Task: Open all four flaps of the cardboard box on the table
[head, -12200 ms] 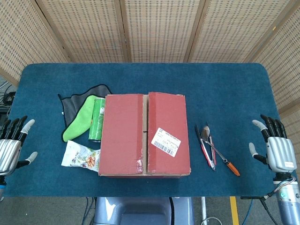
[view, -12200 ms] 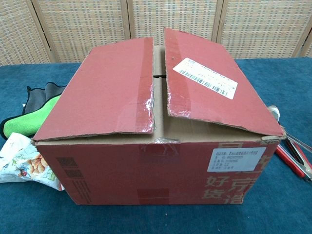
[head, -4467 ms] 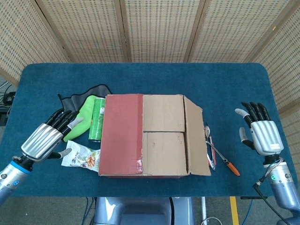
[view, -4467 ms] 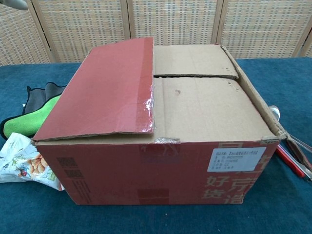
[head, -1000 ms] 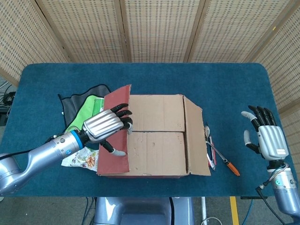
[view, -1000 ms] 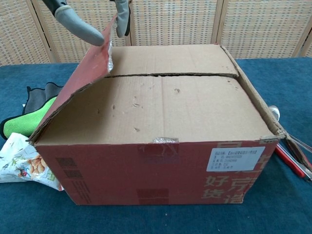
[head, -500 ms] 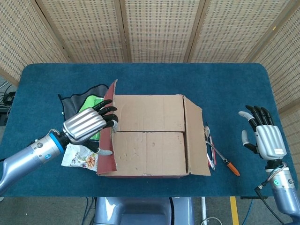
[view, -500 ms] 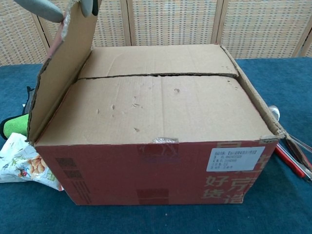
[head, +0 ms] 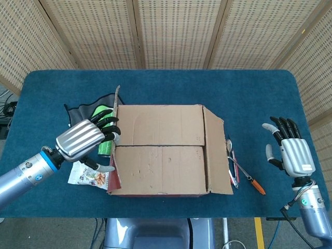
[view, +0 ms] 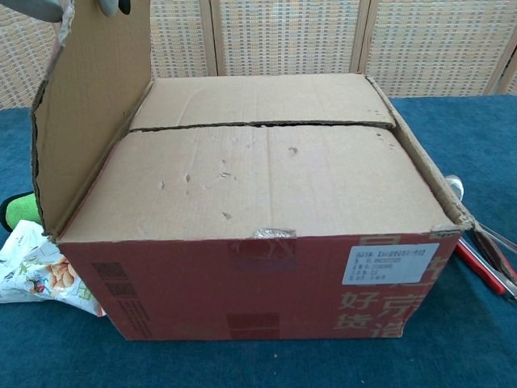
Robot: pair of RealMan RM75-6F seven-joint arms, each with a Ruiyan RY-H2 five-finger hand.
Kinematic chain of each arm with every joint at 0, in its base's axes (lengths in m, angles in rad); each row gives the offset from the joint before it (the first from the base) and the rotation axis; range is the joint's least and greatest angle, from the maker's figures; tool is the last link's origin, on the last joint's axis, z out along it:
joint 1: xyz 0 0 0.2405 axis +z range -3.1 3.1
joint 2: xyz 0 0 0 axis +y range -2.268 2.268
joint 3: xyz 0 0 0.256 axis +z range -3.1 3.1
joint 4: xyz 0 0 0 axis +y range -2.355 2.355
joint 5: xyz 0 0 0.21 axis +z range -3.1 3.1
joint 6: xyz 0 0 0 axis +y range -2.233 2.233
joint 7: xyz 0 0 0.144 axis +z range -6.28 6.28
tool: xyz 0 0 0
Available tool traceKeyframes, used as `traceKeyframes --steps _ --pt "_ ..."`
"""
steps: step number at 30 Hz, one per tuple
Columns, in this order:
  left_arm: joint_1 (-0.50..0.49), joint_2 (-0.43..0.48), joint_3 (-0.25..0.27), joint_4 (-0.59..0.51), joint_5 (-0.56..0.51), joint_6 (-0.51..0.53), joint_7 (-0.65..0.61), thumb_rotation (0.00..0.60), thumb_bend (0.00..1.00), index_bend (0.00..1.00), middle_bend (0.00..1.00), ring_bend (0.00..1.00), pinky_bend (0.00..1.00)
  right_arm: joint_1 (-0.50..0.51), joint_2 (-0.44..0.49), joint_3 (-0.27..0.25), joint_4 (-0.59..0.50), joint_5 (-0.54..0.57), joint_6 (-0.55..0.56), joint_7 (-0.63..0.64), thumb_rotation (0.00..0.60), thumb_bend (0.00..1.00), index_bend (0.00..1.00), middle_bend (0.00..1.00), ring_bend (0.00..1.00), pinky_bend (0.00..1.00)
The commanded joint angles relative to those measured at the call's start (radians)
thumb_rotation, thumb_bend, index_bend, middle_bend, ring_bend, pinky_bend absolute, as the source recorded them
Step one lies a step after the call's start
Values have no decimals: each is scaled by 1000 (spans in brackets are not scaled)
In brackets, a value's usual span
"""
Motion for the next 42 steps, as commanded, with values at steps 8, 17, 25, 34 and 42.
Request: traceKeyframes --steps 8,17,25,34,42 --pt "18 -9 -3 24 13 28 -58 262 0 406 313 138 0 5 0 0 -10 4 -6 -15 600 620 190 96 0 0" --pt "21 1 -10 42 33 45 -131 242 0 406 312 138 0 11 1 3 -15 12 -13 -25 600 620 190 96 0 0" --pt "30 16 -7 46 44 57 -167 236 0 406 312 139 0 13 -1 3 -15 13 -17 -28 600 620 190 96 0 0" --pt "55 59 16 46 69 57 -211 223 0 407 313 140 0 14 -1 3 -16 19 -20 -29 600 620 190 96 0 0" --pt "105 110 42 54 78 83 -228 222 0 406 312 140 0 19 -6 2 -12 18 -26 -25 600 620 190 96 0 0"
